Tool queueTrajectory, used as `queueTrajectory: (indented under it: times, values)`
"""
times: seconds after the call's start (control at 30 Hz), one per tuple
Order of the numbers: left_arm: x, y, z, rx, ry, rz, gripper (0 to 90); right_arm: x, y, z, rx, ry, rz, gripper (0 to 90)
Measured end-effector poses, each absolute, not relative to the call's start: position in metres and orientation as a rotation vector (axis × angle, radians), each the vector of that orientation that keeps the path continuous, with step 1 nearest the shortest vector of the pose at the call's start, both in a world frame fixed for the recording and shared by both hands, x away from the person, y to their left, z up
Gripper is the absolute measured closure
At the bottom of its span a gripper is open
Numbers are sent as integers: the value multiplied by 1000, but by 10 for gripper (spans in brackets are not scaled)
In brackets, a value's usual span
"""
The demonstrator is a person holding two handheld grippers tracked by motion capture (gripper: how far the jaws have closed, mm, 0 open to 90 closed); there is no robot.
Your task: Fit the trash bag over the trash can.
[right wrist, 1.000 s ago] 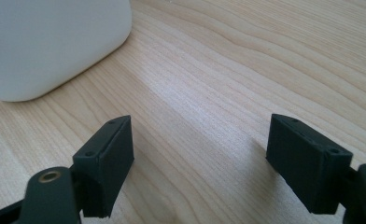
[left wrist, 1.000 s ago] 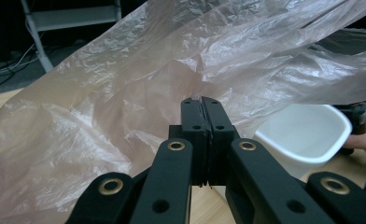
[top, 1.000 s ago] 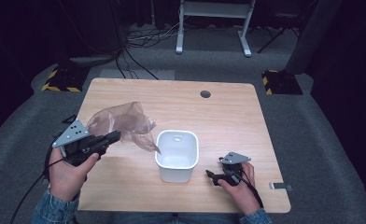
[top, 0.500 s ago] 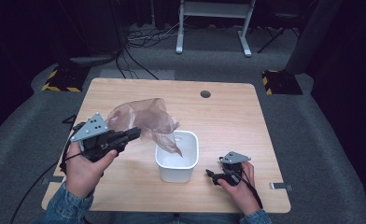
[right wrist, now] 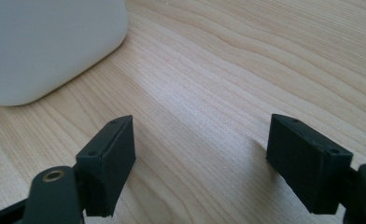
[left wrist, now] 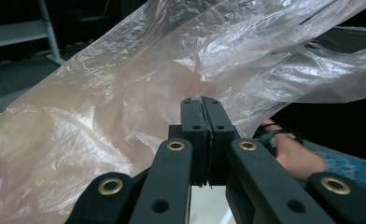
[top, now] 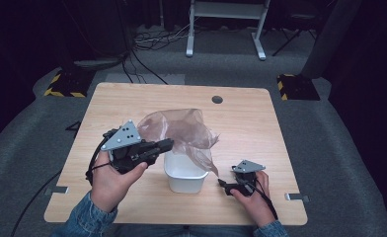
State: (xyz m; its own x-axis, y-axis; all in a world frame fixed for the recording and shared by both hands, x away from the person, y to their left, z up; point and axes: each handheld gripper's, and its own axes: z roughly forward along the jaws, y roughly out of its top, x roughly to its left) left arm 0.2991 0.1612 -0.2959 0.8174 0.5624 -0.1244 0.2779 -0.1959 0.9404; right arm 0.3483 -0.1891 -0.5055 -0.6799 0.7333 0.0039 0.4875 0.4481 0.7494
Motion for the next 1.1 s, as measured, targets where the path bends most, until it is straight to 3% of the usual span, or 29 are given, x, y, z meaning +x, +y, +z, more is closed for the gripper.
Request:
queueTrajectory:
  times: [0.77,0.83,0.87,0.9,0.93,1.1]
  values:
    - [278,120,-280,1792,495,165,888,349,-189,-506,1042,2383,1076,238]
    - [277,119,-280,1793,493,156,888,350,-191,-505,1024,2395,1083,271]
    - [277,119,-280,1793,491,151,888,350,-194,-504,1001,2411,1091,369]
    - [277,119,-280,1791,490,144,888,350,-197,-499,1012,2411,1105,389]
    - [277,118,-280,1792,488,137,888,350,-201,-494,1023,2372,1141,342]
    - [273,113,-277,1793,461,112,888,352,-206,-467,1017,2294,1278,338]
